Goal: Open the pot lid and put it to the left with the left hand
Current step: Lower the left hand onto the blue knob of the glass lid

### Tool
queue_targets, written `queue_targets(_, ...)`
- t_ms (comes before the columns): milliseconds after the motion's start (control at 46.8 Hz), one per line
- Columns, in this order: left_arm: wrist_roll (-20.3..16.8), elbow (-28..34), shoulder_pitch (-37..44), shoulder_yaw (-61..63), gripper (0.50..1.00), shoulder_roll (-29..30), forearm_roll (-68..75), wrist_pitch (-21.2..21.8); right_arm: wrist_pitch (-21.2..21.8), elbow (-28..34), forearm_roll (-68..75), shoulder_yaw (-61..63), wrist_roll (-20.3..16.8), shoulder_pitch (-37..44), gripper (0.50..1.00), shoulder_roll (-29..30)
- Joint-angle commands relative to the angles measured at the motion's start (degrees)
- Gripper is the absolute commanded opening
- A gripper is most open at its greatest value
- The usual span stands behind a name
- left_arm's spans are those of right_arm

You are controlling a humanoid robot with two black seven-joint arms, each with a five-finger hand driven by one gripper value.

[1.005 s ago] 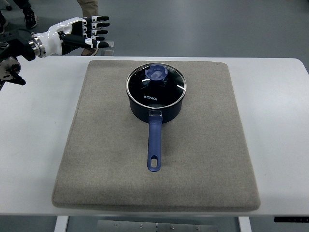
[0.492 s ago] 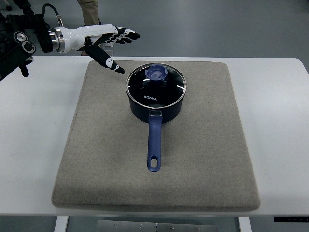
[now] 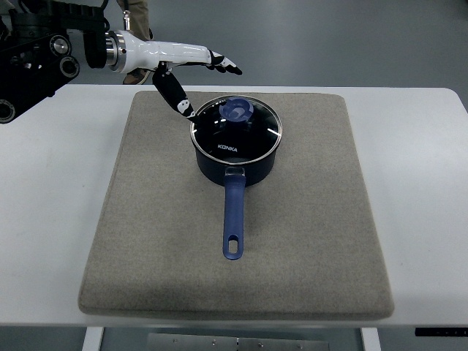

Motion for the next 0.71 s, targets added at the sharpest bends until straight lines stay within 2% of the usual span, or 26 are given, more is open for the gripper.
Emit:
queue_targets(0, 0.01, -0.1, -0.77, 0.93, 0.988, -0.64, 2.0, 0.09, 0.04, -0.01, 0.0, 0.0, -0.06, 0.0, 0.917, 0.0)
queue_targets(107, 0.1, -0.01, -1.21, 1.11, 0.988, -0.99, 3.4, 0.17, 0.04, -0.01, 0.0, 0.0, 0.03, 0.0, 0.917, 0.0)
queue_targets(321, 0.36, 2.27, -1.39, 1.37, 0.99, -5.56, 9.82, 0.52, 0.04, -0.01, 0.0, 0.0, 0.03, 0.0, 0.917, 0.0)
queue_targets(684, 0.8, 5.96, -2.18, 2.25, 0.99, -9.86, 10.26, 0.52, 0.04, -0.01, 0.0, 0.0, -0.06, 0.0, 0.917, 0.0)
